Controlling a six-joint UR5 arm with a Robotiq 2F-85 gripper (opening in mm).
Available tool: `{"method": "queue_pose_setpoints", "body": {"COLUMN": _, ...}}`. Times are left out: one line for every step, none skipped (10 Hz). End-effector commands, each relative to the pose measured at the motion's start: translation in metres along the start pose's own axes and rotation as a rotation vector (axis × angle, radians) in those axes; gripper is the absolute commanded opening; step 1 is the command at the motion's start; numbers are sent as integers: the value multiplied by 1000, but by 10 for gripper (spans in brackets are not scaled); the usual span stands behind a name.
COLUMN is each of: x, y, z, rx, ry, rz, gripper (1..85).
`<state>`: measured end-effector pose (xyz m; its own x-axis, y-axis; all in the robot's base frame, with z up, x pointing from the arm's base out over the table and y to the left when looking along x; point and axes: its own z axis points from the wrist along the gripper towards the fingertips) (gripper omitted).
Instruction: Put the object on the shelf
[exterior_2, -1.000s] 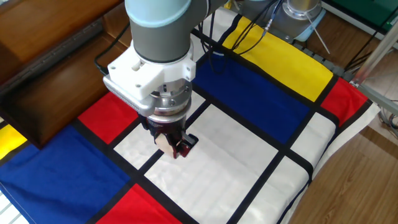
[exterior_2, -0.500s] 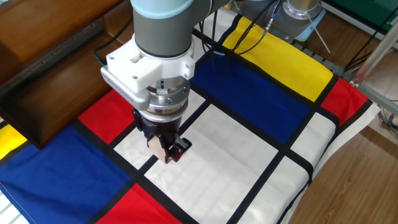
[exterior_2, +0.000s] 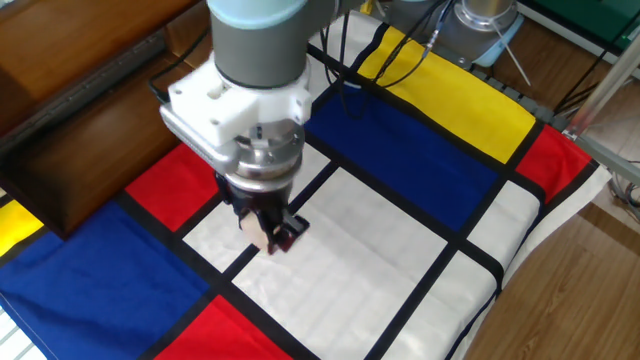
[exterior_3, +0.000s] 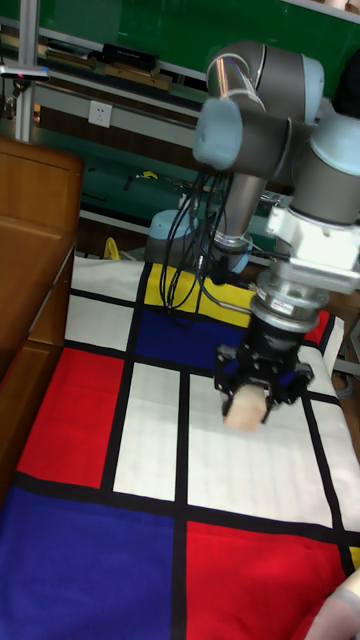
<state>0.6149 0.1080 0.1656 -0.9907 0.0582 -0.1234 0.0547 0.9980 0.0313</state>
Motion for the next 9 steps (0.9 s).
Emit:
{"method": "queue_pose_setpoints", "body": {"x": 16, "y": -34, "z": -31, "rx": -35, "ry": 41, "rz": -41, "gripper": 10}}
{"method": "queue_pose_setpoints", "body": {"x": 16, "y": -54, "z": -46, "rx": -40, "ry": 48, "rz": -62, "gripper": 10}}
{"method": "queue_pose_setpoints", "body": {"x": 18, "y": -71, "z": -58, "rx": -41, "ry": 59, "rz": -80, "gripper": 10}}
{"method": "queue_pose_setpoints", "body": {"x": 21, "y": -87, "z": -68, "rx": -43, "ry": 68, "rz": -97, "gripper": 10}}
{"method": "queue_pose_setpoints", "body": {"x": 22, "y": -102, "z": -76, "rx": -36, "ry": 71, "rz": -116, "gripper": 10}}
{"method": "queue_pose_setpoints", "body": {"x": 24, "y": -115, "z": -84, "rx": -37, "ry": 75, "rz": -127, "gripper": 10}}
{"method": "queue_pose_setpoints", "body": {"x": 28, "y": -122, "z": -86, "rx": -37, "ry": 72, "rz": -127, "gripper": 10}}
{"method": "queue_pose_setpoints", "body": {"x": 31, "y": -127, "z": -86, "rx": -37, "ry": 63, "rz": -127, "gripper": 10}}
{"method": "queue_pose_setpoints", "body": {"x": 33, "y": -130, "z": -84, "rx": -37, "ry": 58, "rz": -127, "gripper": 10}}
